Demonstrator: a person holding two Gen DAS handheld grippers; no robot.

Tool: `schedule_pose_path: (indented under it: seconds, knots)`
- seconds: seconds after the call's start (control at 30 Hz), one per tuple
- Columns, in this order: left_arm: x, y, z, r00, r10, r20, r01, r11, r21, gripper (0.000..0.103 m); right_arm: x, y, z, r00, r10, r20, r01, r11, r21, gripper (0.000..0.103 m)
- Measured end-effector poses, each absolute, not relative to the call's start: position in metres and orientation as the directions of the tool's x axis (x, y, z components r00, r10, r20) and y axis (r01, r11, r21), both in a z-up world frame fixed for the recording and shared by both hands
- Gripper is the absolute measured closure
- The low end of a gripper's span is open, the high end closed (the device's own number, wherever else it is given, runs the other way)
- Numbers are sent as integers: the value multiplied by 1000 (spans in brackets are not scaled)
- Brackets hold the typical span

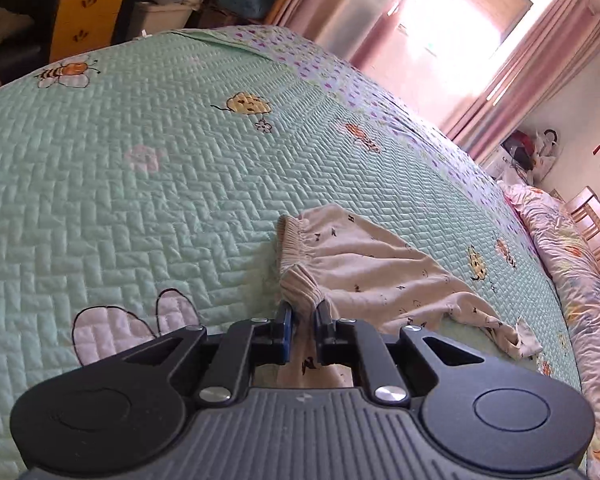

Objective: Fold clothes
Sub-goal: 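Hold the waistband with the left gripper while the right gripper grasps and stretches the leg end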

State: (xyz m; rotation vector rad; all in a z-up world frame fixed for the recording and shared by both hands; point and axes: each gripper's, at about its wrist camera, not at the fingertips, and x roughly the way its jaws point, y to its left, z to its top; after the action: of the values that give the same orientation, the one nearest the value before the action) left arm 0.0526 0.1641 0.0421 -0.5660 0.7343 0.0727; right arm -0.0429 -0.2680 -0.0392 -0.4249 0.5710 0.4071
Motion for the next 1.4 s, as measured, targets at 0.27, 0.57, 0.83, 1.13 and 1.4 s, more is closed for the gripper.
schedule_pose_path:
  seconds: [0.27, 0.57, 0.83, 1.13, 1.4]
  knots:
    - [63, 165, 59, 735, -131, -665, -259, 853, -454, 91, -56, -203, -63, 765, 276, -582, -636, 474, -610, 71]
    - [70, 167, 64, 719, -131, -683, -263, 858, -442, 91, -54, -185, -76, 732, 276, -624, -681, 260, -684, 102]
    - [42, 175, 50, 676, -90, -731, -288, 882, -374, 88, -79, -212, -32, 622, 400, -673, -782, 345, -518, 102]
    - [22, 189, -10, 594, -25, -804, -407, 853, -327, 87, -96, -208, -55, 649, 373, -663, -758, 392, -521, 98]
    - [9, 195, -8, 607, 32, -794, -453, 835, -313, 77, -84, -252, -34, 534, 465, -707, -787, 579, -214, 91]
